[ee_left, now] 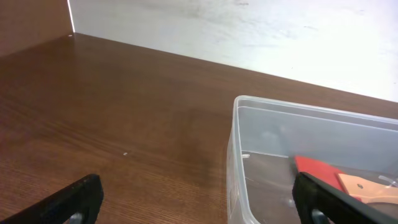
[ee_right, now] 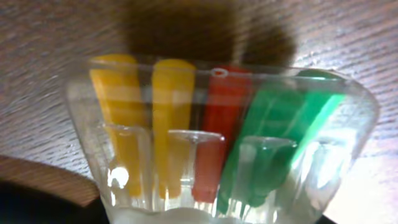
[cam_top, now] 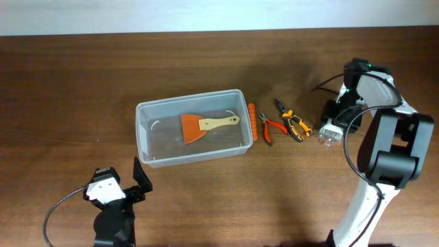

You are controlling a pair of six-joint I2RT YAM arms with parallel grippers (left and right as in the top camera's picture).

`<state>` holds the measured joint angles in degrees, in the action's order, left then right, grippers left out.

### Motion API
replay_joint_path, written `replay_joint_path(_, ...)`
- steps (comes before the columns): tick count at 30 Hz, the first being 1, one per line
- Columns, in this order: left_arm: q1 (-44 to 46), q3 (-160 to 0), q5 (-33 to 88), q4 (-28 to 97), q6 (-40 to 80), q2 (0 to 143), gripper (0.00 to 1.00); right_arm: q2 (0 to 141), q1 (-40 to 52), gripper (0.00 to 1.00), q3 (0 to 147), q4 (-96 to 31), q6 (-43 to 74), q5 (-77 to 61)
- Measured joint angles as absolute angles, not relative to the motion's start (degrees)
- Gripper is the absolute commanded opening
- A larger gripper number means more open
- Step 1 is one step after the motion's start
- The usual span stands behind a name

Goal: Pack container
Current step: 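Place the bit case into the container beside the scraper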

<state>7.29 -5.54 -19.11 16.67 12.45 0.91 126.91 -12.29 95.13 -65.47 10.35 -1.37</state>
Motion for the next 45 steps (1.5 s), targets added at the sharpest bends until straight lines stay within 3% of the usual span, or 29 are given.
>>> replay_joint_path(3,7.29,-5.54,-19.11,16.67,12.45,0.91,0.99,126.8,-11.53,0.38,97.45,-67.64,10.31,-1.85)
replay_joint_path(10,7.29,-5.54,-19.11,16.67,12.45,0.91,0.99,117.64,-1.85,0.38,106.69,-70.26,9.13,-4.8)
replay_joint_path(15,7.29,-5.54,-19.11,16.67,12.45,0.91,0.99,107.46,14.22,0.3,112.18,-67.48,3.44,-5.65)
replay_joint_path(22,7.29,-5.54,-19.11,16.67,12.45,0.91,0.99,107.68,31.09,0.26,111.92,-61.82,-13.19,-7.03)
replay_joint_path(31,7.29,-5.54,-19.11,16.67,12.45,0.91,0.99,124.18,34.54,0.26,110.32,-60.75,-43.11,-6.92)
replay_joint_path(34,7.29,-5.54,-19.11,16.67,12.45,0.91,0.99,128.81,34.33,0.41,110.28,-61.3,-47.64,-6.74)
replay_joint_path(36,7.29,-5.54,-19.11,16.67,12.45,0.91,0.99,130.28,34.33,0.99,110.0,-61.78,-48.23,-6.7)
replay_joint_path(45,7.29,-5.54,-19.11,16.67,12.45,0.91,0.99,129.05,33.74,0.99,119.2,-67.13,-33.28,0.27)
